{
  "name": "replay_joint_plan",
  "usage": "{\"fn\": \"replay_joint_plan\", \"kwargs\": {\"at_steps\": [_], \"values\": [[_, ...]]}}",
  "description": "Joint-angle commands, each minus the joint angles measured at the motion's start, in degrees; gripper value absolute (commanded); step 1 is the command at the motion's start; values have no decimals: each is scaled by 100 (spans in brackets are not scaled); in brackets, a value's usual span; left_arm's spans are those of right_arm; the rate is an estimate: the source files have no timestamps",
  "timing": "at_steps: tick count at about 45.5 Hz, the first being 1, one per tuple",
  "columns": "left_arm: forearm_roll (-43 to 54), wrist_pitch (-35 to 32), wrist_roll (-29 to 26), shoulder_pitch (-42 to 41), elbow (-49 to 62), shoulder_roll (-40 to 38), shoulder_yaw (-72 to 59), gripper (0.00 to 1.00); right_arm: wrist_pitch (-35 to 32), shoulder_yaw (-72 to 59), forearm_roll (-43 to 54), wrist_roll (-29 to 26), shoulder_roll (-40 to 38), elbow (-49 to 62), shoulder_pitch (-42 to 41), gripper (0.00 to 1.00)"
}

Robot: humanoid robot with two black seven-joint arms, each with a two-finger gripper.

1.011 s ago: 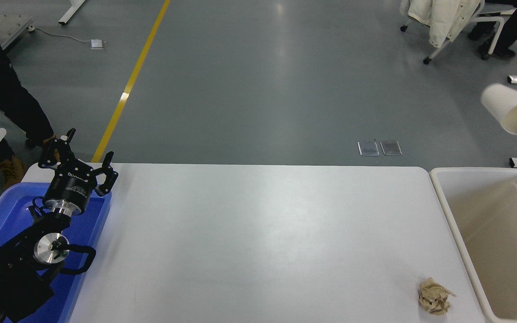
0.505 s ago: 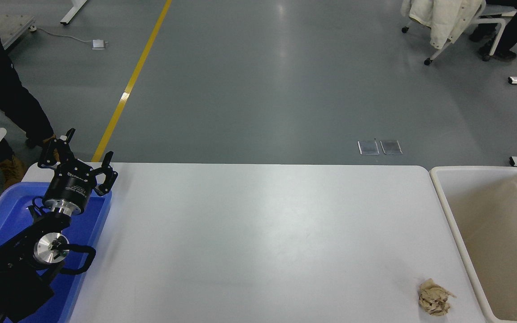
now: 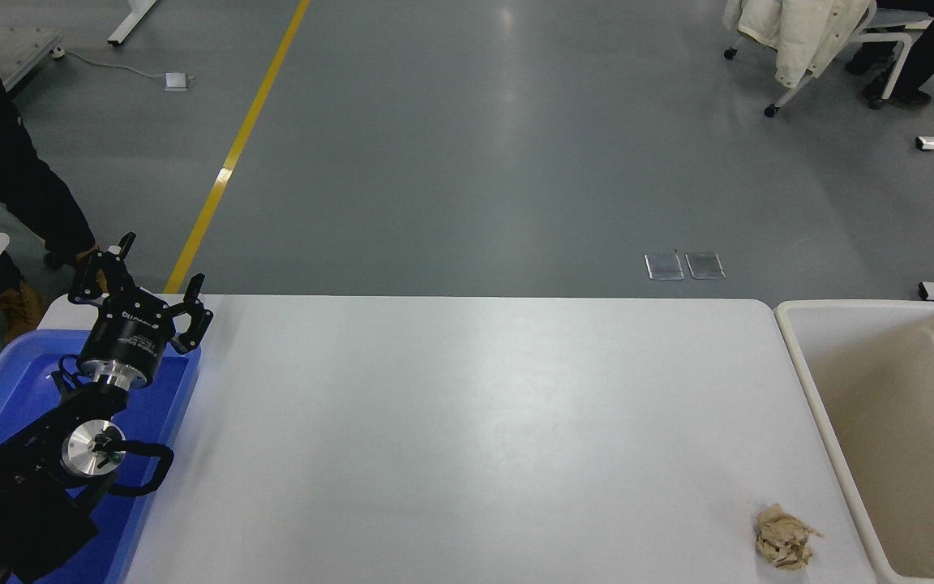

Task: Clean the table surface

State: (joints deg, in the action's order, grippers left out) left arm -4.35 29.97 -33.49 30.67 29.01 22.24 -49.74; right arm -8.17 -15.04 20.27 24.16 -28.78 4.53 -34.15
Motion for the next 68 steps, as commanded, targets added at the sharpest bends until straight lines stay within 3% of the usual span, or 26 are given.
{"fn": "replay_joint_plan", "kwargs": {"at_steps": [1, 10, 11, 13, 15, 23, 29, 37, 43, 54, 63, 68], "values": [[4, 0, 0, 0, 0, 0, 0, 100, 289, 107, -129, -60, 443, -5, 321, 0], [-5, 0, 0, 0, 0, 0, 0, 100, 465, 115, -146, -95, 549, -23, 391, 0], [4, 0, 0, 0, 0, 0, 0, 100, 474, 124, -146, -130, 549, -23, 391, 4], [-5, 0, 0, 0, 0, 0, 0, 100, 483, 168, -181, -236, 549, -23, 391, 33], [-5, 0, 0, 0, 0, 8, 0, 100, 491, 238, -243, -332, 549, -23, 391, 49], [4, 0, 0, 0, 0, 0, 0, 100, 509, 274, -305, -386, 549, -31, 382, 83], [-5, 0, 0, 0, 0, 0, 0, 100, 518, 291, -305, -377, 540, -31, 382, 97], [4, -9, 0, 0, 0, 0, 0, 100, 448, 458, -305, -377, 470, -110, 172, 99], [4, 0, 0, 0, 0, 0, 0, 100, 412, 967, -305, -377, -118, -514, -785, 99], [4, 0, 0, 0, 0, 0, 0, 100, 404, 2865, -296, -333, -848, -1630, -2034, 99], [4, 0, 0, 0, 0, 0, 0, 100, 395, 3981, -269, -333, -1130, -2605, -2307, 99], [4, 0, 0, 0, 0, 0, 0, 100, 386, 5281, -269, -350, -1174, -3300, -2298, 99]]}}
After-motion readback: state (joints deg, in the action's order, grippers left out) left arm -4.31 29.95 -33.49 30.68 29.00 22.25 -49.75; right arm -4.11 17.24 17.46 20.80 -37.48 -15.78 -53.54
